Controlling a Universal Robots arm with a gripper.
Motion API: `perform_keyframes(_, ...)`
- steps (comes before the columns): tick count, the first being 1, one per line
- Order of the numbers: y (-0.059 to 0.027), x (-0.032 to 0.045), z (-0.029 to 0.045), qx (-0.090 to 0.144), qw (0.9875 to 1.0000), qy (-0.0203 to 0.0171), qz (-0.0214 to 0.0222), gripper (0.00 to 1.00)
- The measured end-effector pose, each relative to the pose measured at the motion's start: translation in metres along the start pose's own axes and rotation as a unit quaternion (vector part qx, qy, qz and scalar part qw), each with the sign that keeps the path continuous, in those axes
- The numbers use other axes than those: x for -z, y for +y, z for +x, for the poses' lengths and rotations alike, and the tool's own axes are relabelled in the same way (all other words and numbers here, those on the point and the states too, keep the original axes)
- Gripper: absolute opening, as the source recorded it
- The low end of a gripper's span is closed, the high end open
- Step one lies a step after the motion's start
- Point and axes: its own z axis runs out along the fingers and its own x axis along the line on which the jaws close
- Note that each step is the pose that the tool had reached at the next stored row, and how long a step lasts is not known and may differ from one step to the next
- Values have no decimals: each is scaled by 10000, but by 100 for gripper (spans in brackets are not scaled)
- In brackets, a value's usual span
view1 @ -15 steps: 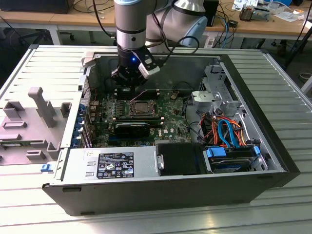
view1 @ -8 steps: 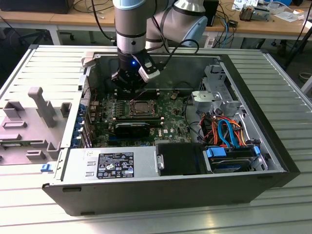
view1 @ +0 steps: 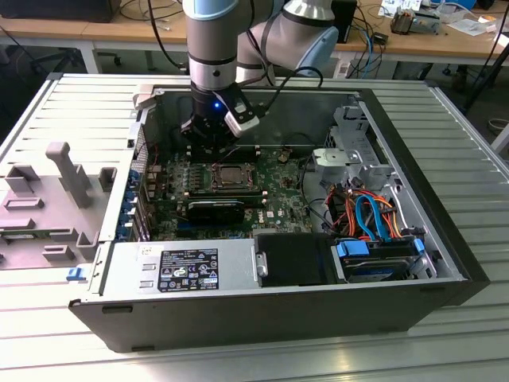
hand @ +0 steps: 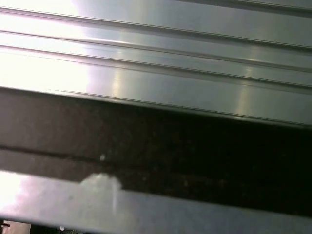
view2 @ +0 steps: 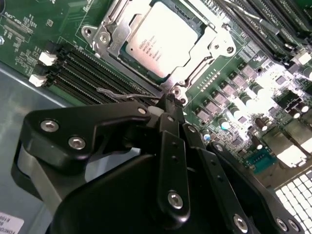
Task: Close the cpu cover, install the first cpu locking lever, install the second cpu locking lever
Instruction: 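Install the second cpu locking lever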
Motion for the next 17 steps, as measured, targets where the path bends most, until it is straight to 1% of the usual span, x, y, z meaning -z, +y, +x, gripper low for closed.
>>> perform_keyframes(3, 0, -38, -1, 3, 10000, 1, 1, 11)
perform_keyframes(8, -2, -63, -18, 11, 10000, 2, 1, 11)
perform_keyframes(17, -22, -89, -160, 21, 10000, 4, 0, 11)
